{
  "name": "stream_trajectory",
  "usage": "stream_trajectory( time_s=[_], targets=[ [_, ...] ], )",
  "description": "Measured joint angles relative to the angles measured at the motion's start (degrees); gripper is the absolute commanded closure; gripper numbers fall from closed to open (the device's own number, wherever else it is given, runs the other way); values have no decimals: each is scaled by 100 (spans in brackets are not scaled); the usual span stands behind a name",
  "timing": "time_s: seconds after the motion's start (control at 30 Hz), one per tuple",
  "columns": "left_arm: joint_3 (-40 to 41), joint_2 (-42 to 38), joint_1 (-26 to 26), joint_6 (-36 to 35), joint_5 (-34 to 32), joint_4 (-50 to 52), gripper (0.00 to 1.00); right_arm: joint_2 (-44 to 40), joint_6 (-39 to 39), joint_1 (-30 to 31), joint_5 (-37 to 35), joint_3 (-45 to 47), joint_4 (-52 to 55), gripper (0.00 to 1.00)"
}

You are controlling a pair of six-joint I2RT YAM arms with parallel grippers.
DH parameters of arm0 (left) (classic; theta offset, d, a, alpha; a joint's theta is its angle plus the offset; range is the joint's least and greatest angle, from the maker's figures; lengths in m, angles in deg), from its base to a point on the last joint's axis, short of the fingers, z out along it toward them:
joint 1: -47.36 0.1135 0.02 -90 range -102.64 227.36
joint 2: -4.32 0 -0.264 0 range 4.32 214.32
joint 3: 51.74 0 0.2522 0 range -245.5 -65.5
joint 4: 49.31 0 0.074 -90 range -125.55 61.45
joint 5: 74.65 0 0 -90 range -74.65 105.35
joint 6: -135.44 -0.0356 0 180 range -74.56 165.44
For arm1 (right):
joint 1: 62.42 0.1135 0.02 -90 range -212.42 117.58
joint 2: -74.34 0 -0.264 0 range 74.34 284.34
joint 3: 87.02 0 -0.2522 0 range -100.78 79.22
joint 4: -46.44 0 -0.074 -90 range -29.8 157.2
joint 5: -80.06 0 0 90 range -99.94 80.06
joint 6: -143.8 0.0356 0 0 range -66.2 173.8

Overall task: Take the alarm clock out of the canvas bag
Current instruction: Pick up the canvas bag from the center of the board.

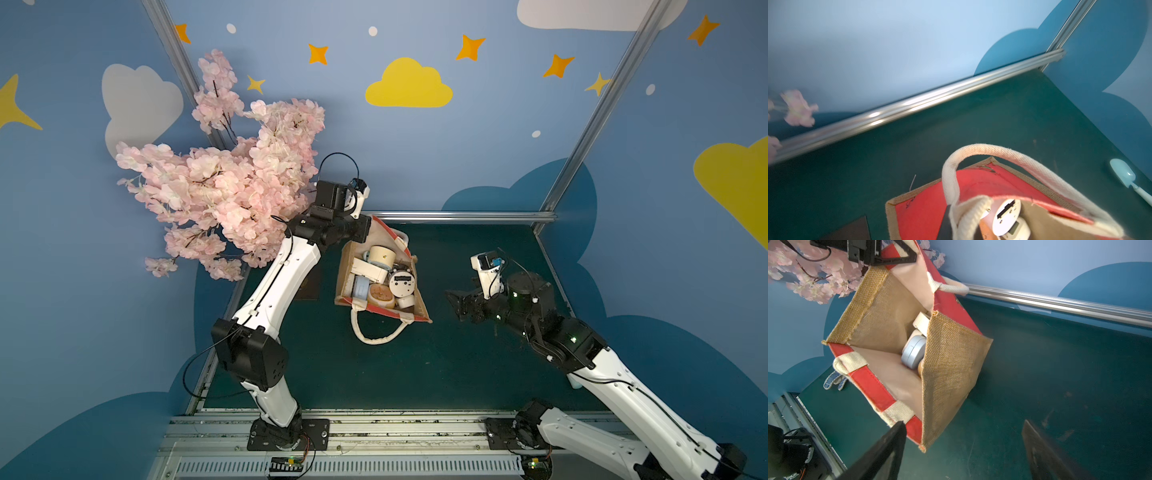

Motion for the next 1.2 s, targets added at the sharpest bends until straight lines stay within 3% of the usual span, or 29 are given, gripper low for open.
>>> stream_trajectory(
  time_s=[0.13, 0.47, 0.87, 1.2],
  targets=[
    [354, -195, -291, 9, -367, -490, 97, -42, 63, 0, 103, 0, 0, 14],
    [3482, -2361, -1475, 173, -1834, -1683, 97, -42, 295, 201, 595, 146, -149, 16],
    [4572, -3134, -2269, 470, -2192, -2505, 97, 1294, 566, 682, 704, 763, -684, 18],
    [5455, -3845, -2702, 938, -2524, -2994, 97, 1266, 933, 787, 640, 1290, -942, 17]
  ],
)
